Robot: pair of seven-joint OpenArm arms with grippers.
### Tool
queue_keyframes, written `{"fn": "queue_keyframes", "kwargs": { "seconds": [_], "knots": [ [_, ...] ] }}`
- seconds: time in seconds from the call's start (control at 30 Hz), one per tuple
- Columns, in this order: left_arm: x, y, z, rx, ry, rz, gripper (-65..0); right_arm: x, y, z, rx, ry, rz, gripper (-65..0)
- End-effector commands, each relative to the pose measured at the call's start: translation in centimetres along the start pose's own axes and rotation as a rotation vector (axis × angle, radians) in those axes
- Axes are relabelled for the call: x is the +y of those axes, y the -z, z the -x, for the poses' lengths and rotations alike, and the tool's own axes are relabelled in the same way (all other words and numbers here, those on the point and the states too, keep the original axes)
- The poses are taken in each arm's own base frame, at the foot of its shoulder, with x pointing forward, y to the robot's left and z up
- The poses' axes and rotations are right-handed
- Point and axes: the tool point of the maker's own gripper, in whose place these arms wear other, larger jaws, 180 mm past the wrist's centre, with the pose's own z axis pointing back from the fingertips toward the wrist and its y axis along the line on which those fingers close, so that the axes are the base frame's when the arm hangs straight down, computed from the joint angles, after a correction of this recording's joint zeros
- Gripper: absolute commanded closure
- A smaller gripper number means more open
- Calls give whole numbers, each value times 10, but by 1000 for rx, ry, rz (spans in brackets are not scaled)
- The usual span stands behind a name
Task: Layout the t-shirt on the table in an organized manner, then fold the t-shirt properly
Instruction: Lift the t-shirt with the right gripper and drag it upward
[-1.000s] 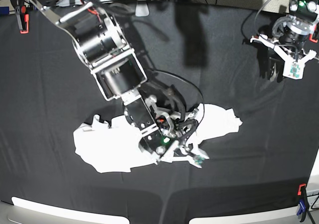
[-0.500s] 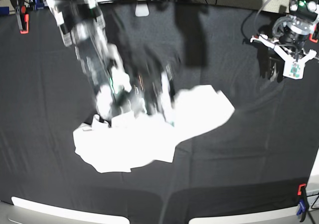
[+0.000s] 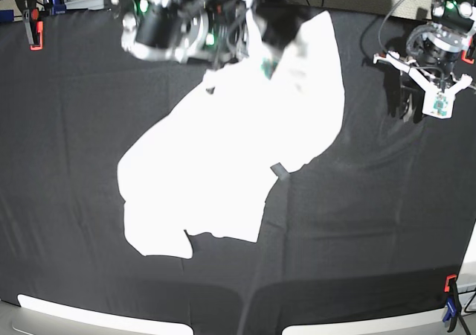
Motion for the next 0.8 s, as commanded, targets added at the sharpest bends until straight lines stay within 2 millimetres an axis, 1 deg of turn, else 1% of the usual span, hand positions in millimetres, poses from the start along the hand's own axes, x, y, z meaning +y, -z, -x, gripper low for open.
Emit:
{"fn": "queue_keyframes", "kwargs": {
  "seconds": [0.0,0.17,0.23,0.27,0.33,0.47,0.63,0.67,0.77],
  "knots": [
    [3,-2,-12,-44,6,-11,-129,15,-2,-13,-57,-20,-52,0],
    [3,-2,-12,-44,6,-11,-129,64,8,-14,-59,-52,-198,0],
    [3,-2,-12,-44,6,-11,-129,75,12,-16,-55,-82,-218,0],
    [3,-2,-12,-44,6,-11,-129,77,13,-16,-52,-96,-214,0],
    [3,-2,-12,-44,6,-11,-129,76,15,-15,-44,-118,-198,0],
    [3,-2,-11,-43,6,-11,-130,68,16,-14,-33,-128,-164,0],
    [3,-2,-12,-43,6,-11,-130,57,14,-24,-62,-155,-140,-124],
    [3,-2,-12,-43,6,-11,-130,56,13,-27,-73,-163,-135,-138],
    [3,-2,-12,-43,6,-11,-130,53,9,-40,-124,-185,-122,-144]
  ]
}}
